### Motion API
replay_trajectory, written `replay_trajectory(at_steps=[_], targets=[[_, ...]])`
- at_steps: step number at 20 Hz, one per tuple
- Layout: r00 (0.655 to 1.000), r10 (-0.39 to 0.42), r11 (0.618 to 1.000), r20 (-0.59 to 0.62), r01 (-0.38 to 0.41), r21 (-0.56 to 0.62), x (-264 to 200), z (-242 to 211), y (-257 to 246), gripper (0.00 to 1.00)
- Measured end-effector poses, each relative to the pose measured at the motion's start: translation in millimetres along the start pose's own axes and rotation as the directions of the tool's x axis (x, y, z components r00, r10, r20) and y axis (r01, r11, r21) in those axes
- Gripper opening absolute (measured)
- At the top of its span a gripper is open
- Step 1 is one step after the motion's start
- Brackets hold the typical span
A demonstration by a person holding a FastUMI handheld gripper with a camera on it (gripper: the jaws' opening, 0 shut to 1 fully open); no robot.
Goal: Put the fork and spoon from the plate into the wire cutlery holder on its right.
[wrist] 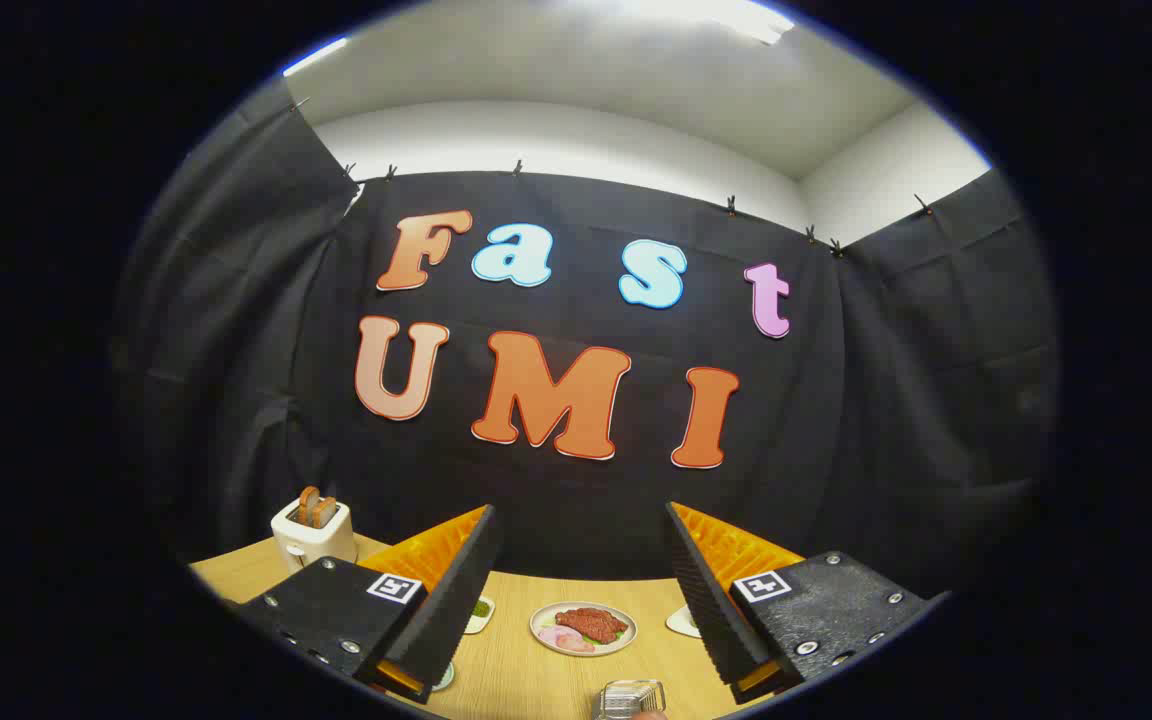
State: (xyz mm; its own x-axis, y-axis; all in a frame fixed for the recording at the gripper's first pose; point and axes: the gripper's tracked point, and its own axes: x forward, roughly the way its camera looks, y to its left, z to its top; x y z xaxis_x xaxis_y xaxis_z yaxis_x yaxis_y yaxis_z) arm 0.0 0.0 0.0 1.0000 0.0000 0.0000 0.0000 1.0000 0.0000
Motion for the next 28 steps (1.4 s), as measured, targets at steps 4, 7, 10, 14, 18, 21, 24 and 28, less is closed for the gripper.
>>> replay_trajectory(at_steps=[4,7,10,14,18,21,24,28], targets=[[0.999,-0.029,0.999,-0.031,0.029,-0.013,9.1,-8.9,13.8,0.97],[0.997,-0.060,0.998,-0.047,0.059,-0.021,17.1,-9.0,25.3,0.97],[0.997,-0.067,0.998,-0.047,0.067,-0.010,23.1,-4.5,35.7,0.98],[0.998,-0.054,0.998,-0.044,0.053,-0.019,26.0,1.1,37.4,0.97],[0.997,-0.036,0.999,-0.065,0.033,-0.043,26.6,-0.4,19.0,0.97],[0.996,-0.016,0.998,-0.088,0.010,-0.060,27.7,-9.7,-0.6,0.97],[0.988,0.054,0.999,-0.145,-0.054,0.003,33.1,-35.3,4.1,0.98],[0.940,0.179,0.983,-0.290,-0.163,0.079,34.0,-88.0,42.4,0.98]])
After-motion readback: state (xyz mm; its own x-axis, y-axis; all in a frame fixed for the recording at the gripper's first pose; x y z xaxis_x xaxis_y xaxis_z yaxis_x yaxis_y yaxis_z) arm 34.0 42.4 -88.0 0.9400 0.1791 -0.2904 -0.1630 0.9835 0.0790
